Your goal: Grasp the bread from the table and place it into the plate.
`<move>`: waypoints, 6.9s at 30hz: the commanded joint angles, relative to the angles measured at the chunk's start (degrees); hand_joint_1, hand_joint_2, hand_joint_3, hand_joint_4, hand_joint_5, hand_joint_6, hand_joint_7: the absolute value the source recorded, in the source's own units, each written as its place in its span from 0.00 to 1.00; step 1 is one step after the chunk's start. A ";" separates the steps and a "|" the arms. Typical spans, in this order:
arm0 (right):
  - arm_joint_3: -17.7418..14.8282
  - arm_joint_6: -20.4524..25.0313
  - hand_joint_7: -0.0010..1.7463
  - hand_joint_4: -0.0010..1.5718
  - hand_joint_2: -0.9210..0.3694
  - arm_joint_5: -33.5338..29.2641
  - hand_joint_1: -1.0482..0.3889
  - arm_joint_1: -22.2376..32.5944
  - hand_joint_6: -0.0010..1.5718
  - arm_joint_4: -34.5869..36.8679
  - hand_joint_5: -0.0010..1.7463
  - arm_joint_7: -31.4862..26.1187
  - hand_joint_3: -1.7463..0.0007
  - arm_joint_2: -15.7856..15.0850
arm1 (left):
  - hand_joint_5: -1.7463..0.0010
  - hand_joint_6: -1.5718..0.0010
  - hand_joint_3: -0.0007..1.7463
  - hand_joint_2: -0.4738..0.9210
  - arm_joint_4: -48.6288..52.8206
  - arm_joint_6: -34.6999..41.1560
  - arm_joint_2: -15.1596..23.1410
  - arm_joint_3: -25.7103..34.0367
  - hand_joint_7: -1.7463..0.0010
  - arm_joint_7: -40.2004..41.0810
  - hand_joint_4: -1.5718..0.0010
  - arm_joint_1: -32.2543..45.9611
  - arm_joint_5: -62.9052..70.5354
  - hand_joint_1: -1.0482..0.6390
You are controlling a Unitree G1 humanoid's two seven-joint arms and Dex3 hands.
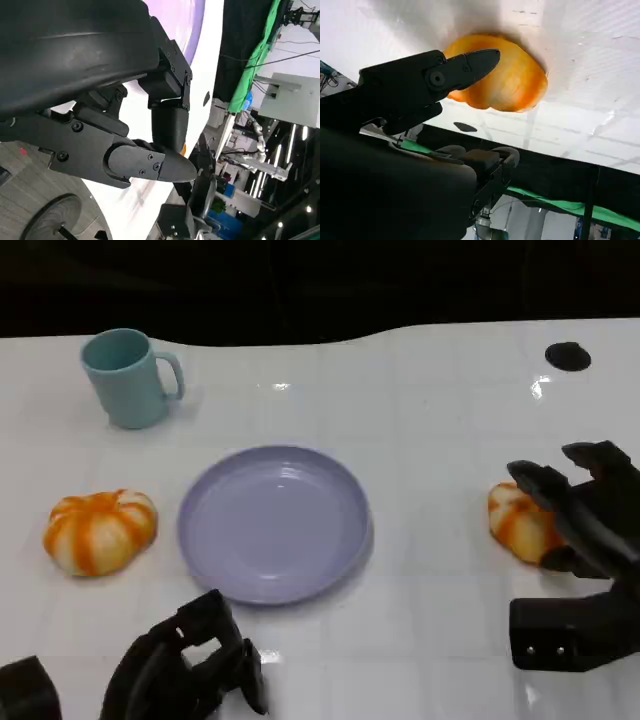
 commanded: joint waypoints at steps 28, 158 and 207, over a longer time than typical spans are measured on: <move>6.50 -4.74 0.02 0.40 0.04 11.44 0.49 -12.00 0.36 25.05 0.07 -2.68 1.00 5.82 | 0.00 0.55 0.12 1.00 -2.63 0.49 0.92 -0.08 0.10 0.60 0.49 1.74 -0.15 0.25; 7.00 -19.46 0.04 0.43 0.00 20.67 0.31 -16.47 0.17 16.86 0.23 4.56 0.88 24.47 | 0.00 0.56 0.12 1.00 -3.68 -1.48 0.72 -0.82 0.09 0.64 0.48 2.86 1.07 0.23; -11.07 -31.80 0.83 0.50 0.39 54.57 0.63 35.33 0.46 -29.30 1.00 22.15 0.21 8.16 | 0.00 0.56 0.13 1.00 -3.38 -0.52 0.69 -0.64 0.09 1.07 0.49 2.19 0.91 0.24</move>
